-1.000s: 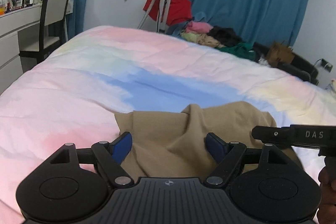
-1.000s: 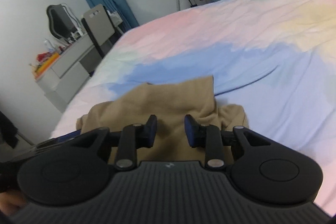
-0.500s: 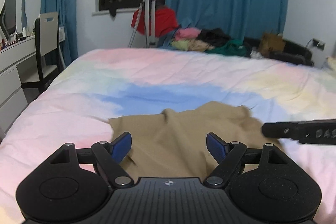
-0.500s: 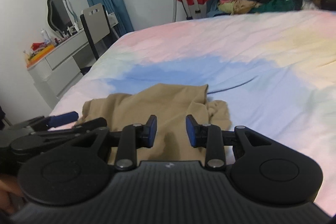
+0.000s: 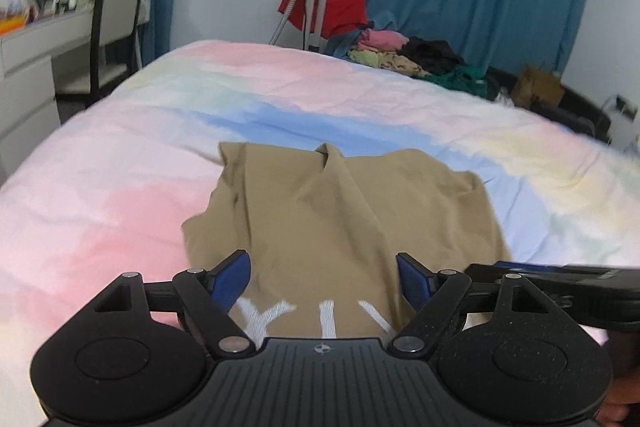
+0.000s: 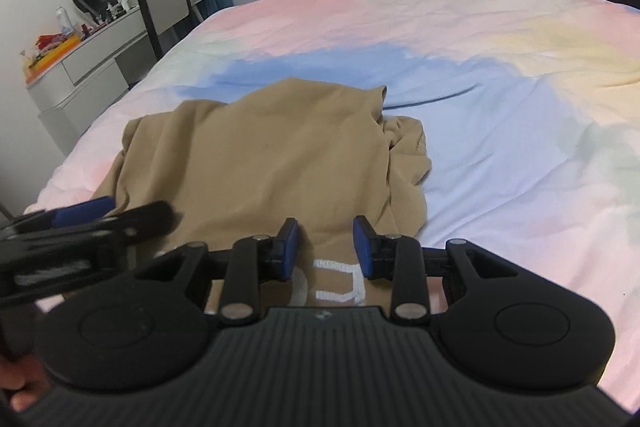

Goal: Fold clothes

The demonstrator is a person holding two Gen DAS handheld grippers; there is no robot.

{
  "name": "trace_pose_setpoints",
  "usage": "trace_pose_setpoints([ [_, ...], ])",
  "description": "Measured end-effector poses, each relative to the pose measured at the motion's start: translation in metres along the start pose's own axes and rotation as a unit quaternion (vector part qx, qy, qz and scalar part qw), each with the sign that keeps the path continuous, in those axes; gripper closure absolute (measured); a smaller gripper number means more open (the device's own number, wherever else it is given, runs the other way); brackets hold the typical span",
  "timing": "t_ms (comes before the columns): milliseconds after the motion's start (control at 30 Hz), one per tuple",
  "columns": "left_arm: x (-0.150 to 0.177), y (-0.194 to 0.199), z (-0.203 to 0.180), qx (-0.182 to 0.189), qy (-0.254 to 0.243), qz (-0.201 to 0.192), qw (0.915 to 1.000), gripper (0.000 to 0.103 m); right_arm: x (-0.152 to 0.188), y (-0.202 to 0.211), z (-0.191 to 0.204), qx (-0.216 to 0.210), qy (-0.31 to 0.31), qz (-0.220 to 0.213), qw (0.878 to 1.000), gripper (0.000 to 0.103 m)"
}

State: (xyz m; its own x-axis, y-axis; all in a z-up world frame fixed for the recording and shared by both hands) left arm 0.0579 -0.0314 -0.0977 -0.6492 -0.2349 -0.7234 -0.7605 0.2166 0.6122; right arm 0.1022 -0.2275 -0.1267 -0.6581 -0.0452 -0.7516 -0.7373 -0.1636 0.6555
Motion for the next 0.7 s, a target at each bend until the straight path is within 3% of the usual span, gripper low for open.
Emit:
trace_pose_setpoints([
  [100, 0.002, 0.027, 0.004, 0.036, 0.052, 0.014, 0.9979, 0.022, 0.002, 0.003, 0.0, 0.0, -0.004, 0.0, 1.0, 0.07],
  [233, 0.017, 0.054, 0.011, 0.09, 0.112, 0.049, 0.9884, 0.021, 0.003, 0.004, -0.001, -0.001, -0.008, 0.001, 1.0, 0.07],
  [400, 0.035, 0.03, 0.028, 0.116, 0.189, 0.105, 0.9695, 0.021, 0.002, 0.003, 0.0, 0.001, -0.013, 0.003, 1.0, 0.07],
  [500, 0.041, 0.002, 0.048, 0.147, 0.303, 0.147, 0.93, 0.021, 0.002, 0.003, 0.001, 0.002, -0.013, 0.003, 1.0, 0.07],
  [567, 0.049, -0.015, 0.065, 0.158, 0.385, 0.172, 0.8929, 0.022, 0.002, 0.003, 0.0, 0.001, -0.015, 0.003, 1.0, 0.07],
  [700, 0.049, -0.017, 0.081, 0.169, 0.439, 0.155, 0.8687, 0.023, 0.002, 0.002, -0.001, 0.0, -0.019, 0.003, 1.0, 0.07],
])
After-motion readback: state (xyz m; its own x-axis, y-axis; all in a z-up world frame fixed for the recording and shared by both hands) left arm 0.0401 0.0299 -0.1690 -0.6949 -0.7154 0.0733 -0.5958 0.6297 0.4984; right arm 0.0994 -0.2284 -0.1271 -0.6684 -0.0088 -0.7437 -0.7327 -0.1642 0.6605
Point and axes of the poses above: each gripper's, at about its wrist camera, not at the fingertips, and y roughly against the way its jaws point, z to its left, x to its underside, the point moved 5 cm from there along -y, roughly the way its jaws point, and after that the axes turned 12 degrees about y, right-handed, at the moved point
